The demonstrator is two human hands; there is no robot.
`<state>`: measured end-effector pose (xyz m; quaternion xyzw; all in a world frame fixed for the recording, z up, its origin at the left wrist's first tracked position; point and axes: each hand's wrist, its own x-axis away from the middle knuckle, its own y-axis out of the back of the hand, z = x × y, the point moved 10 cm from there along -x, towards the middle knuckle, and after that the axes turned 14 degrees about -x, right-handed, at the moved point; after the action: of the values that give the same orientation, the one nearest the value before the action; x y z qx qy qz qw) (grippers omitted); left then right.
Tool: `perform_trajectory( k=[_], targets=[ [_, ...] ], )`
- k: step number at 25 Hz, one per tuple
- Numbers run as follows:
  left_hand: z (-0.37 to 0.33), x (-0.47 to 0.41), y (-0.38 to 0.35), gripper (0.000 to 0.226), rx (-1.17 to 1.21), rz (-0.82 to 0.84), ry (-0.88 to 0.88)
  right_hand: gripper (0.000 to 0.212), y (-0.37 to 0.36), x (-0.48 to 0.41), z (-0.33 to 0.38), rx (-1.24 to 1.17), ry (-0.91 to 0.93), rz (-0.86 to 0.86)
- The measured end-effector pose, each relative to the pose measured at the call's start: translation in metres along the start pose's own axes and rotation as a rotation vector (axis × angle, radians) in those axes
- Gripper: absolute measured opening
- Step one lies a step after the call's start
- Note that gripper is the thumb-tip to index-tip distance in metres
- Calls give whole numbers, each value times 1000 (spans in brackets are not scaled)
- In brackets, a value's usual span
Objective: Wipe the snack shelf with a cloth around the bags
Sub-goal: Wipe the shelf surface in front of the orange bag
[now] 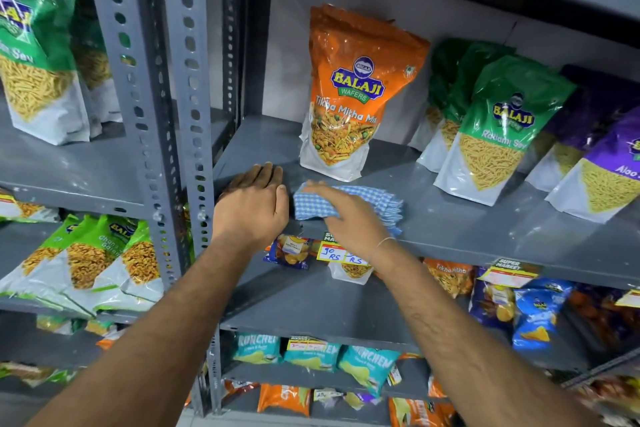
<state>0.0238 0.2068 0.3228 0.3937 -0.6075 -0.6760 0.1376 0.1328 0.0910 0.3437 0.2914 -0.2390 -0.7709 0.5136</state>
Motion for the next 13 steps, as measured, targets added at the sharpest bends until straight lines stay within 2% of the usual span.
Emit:
perform_trajectory(
  k=[3, 5, 8, 13],
  targets=[
    [-5, 1, -2, 70, 21, 17, -23, 77, -5, 22, 4, -153, -15, 138],
    [3, 0, 0, 74, 45, 14, -22, 74, 10, 42, 8, -241, -61, 166],
    [5, 0, 5, 75, 51, 1, -3, 57, 65, 73, 5, -401, -79, -32],
    [7, 9, 16, 68, 181, -64, 21, 44, 144, 111, -42, -291, -113, -429]
  ],
)
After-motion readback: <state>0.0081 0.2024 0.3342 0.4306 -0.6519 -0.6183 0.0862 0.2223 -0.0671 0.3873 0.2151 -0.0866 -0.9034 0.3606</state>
